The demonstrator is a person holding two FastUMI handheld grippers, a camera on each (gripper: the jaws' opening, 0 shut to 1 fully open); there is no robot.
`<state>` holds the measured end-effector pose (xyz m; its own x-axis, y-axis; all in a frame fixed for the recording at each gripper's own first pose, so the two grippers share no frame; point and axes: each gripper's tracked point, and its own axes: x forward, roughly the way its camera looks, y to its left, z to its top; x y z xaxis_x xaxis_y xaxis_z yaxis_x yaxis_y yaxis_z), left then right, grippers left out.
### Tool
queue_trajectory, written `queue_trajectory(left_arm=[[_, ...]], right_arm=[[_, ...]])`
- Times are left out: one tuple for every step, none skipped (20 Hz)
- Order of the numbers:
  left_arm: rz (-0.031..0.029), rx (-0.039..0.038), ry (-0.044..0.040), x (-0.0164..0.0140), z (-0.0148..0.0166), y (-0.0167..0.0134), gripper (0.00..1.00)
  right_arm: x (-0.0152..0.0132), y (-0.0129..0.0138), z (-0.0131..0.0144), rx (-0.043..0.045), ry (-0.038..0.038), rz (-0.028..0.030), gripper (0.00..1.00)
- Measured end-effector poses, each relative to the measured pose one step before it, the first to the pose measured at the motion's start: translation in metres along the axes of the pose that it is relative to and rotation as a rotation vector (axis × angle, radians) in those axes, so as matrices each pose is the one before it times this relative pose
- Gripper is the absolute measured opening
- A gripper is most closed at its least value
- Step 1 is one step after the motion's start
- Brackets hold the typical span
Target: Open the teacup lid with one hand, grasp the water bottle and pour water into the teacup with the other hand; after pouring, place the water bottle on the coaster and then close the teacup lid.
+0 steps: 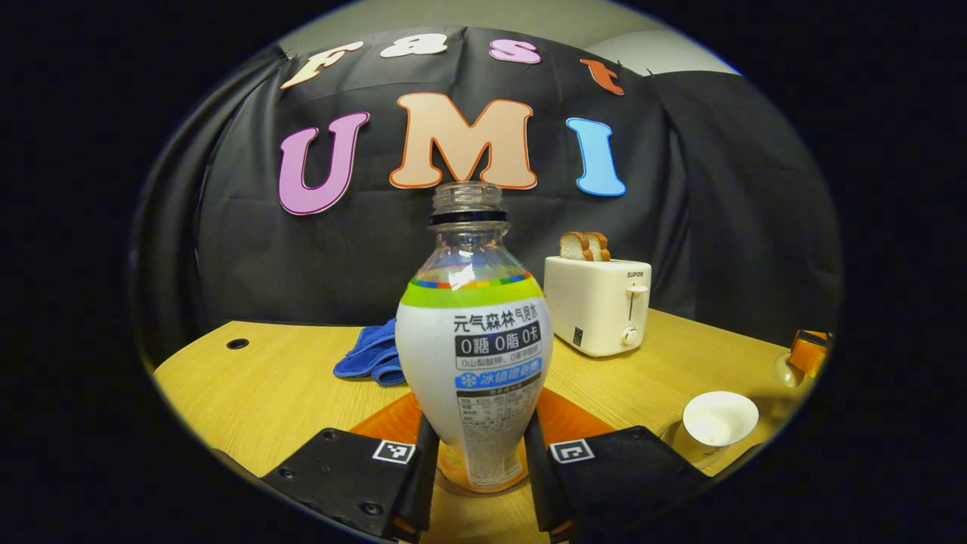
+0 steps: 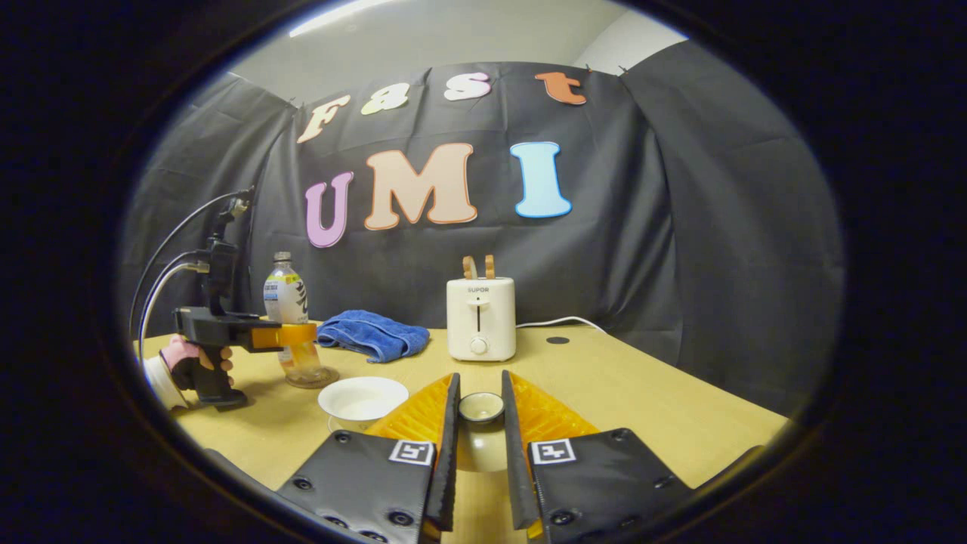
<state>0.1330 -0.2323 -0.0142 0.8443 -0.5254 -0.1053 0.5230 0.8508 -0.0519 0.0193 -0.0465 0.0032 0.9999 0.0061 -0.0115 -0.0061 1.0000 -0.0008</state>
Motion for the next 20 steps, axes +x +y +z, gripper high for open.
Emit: queue_trajectory(left_arm=[[-0.00019,-0.00106,0.00182,-0.00001,-0.0009,0.00073,0.51],[-0.00117,-0.00034,0.00405,0.00016,-0.00239,-0.00081,0.51],[-0.00131,0.0011,-0.00235,-0.00001,0.00052,0.00062,0.53],[0.00019,0.00146,0.00048,0.00044,-0.00041,0.00069,0.54],[-0.00052,-0.00181,0.00035,0.00009,-0.0009,-0.00058,0.54],[-0.0012,-0.00054,-0.00134,0.00067,-0.00093,0.00017,0.56],[-0.00064,-0.0006,-0.00046,-0.00013,-0.00033,-0.00006,0.58],[-0.00189,-0.00198,0.00043,-0.00093,0.00046,0.00058,0.6],[-0.00602,-0.00175,0.00395,0.00033,0.00015,-0.0001,0.62],[-0.00348,-0.00008,0.00686,0.00018,-0.00288,-0.00007,0.63],[0.00077,0.00135,0.00719,-0.00028,-0.00191,0.0006,0.65],[0.00387,0.00223,0.0044,0.00008,-0.00047,-0.00041,0.65],[0.00148,0.00028,0.00103,0.00044,-0.00008,-0.00093,0.66],[-0.00038,0.00089,-0.00402,0.00033,-0.00003,-0.00098,0.65],[0.00024,0.0021,0.00056,-0.00017,0.00076,0.00019,0.65],[-0.00192,0.00387,-0.00524,-0.00016,0.00067,0.00123,0.65],[0.00067,0.00214,-0.00535,-0.00077,0.00028,0.00029,0.74],[0.00341,0.00251,-0.00436,-0.00095,0.00147,-0.00044,0.82],[-0.00419,-0.00141,-0.00254,-0.00106,-0.00018,-0.00176,0.96],[0.00123,0.0011,-0.00543,-0.00211,-0.00046,0.0004,0.98]], right_arm=[[-0.00011,0.00004,0.00028,0.00001,-0.00012,0.00011,0.34],[0.00035,-0.00015,-0.00011,0.00009,-0.00001,-0.00008,0.34],[-0.00022,0.00008,-0.00008,-0.00005,-0.0001,0.00005,0.34],[0.00019,-0.00008,0.00004,0.00013,0.00002,-0.00006,0.34],[0.00026,0.00005,-0.00004,-0.00013,-0.00002,-0.00005,0.34],[-0.00003,0.00027,0.00028,0.00006,-0.00002,0.00015,0.34],[0.00042,-0.00052,-0.00036,-0.00002,-0.00012,-0.00008,0.34],[-0.00053,0.00021,0.00025,-0.00007,0.00006,0.0,0.34],[-0.00039,0.0,-0.00004,0.00007,-0.00014,-0.00008,0.34],[0.00007,0.00005,0.00014,-0.00021,-0.00025,0.00009,0.34],[-0.00007,-0.00017,-0.0004,0.00016,0.00005,-0.00012,0.34],[-0.00003,0.0001,0.0001,0.00001,-0.0002,-0.00004,0.34],[0.00009,0.00004,-0.0002,-0.00006,0.0001,-0.00008,0.34],[-0.00024,-0.00001,0.00065,0.0002,0.0,-0.00007,0.34],[0.00022,0.00028,-0.00048,-0.00013,-0.0002,0.0001,0.34],[-0.00014,-0.00012,0.0001,0.00018,0.00017,-0.00017,0.33],[0.00004,0.00007,-0.00016,-0.00011,-0.00002,0.00002,0.33],[-0.00022,0.00022,0.00032,-0.00008,-0.00018,0.00009,0.33],[0.00002,-0.00018,-0.00051,0.0,0.00035,0.00005,0.33],[-0.00037,0.0004,0.00061,-0.00029,-0.00005,0.00048,0.33]])
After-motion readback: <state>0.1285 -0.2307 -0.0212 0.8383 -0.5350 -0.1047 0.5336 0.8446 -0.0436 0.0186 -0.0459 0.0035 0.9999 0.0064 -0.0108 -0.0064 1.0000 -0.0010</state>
